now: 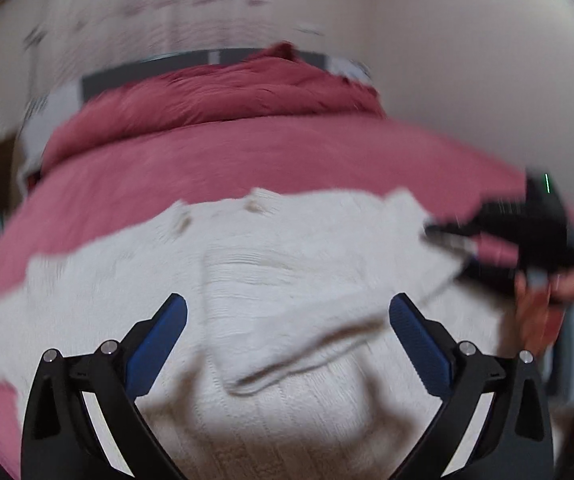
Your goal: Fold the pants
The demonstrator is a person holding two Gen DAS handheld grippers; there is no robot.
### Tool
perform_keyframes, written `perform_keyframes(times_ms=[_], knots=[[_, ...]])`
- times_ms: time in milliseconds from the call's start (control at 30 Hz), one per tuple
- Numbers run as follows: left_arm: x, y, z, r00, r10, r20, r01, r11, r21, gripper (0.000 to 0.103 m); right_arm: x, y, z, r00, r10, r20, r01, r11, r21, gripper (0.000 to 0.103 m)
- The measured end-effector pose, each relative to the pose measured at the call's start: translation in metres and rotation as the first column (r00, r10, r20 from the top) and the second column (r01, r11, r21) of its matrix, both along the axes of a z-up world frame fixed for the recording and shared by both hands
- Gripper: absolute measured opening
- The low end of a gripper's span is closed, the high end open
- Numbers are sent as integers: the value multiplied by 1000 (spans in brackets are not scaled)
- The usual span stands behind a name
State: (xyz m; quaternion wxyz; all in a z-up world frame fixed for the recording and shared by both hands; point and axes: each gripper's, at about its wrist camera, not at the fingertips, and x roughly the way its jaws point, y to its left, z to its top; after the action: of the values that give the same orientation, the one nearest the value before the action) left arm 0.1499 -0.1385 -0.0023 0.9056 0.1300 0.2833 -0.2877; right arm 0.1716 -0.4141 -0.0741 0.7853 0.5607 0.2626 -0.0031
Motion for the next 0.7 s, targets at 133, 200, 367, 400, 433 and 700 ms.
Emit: perform_keyframes(times_ms=[133, 200, 367, 400, 433, 700], knots=[[-4, -31, -9, 998, -31, 58, 21, 985, 169, 100, 0, -2, -2, 1000, 3, 0, -3, 1000, 19, 26], [3, -36, -10, 999, -26, 37, 20, 986, 167, 94, 2, -2, -2, 1000, 12, -1, -12, 1000, 11, 26], [35, -28, -8, 988, 13, -153, -4, 998, 60, 14, 8, -6, -1, 1000, 18, 10, -18, 1000, 3, 23], [38, -18, -2, 988, 45, -150, -43, 999, 18, 10, 7, -7, 1, 1000, 11, 18, -11, 1000, -11, 18], [40, -6, 5, 986, 74, -148, -81, 996, -39, 9, 6, -9, 3, 1000, -1, 19, 2, 1000, -28, 10], [53, 125, -20, 864, 381, -328, -478, 826, -300, 8, -7, -26, -8, 996, -83, -28, 83, 997, -7, 8]])
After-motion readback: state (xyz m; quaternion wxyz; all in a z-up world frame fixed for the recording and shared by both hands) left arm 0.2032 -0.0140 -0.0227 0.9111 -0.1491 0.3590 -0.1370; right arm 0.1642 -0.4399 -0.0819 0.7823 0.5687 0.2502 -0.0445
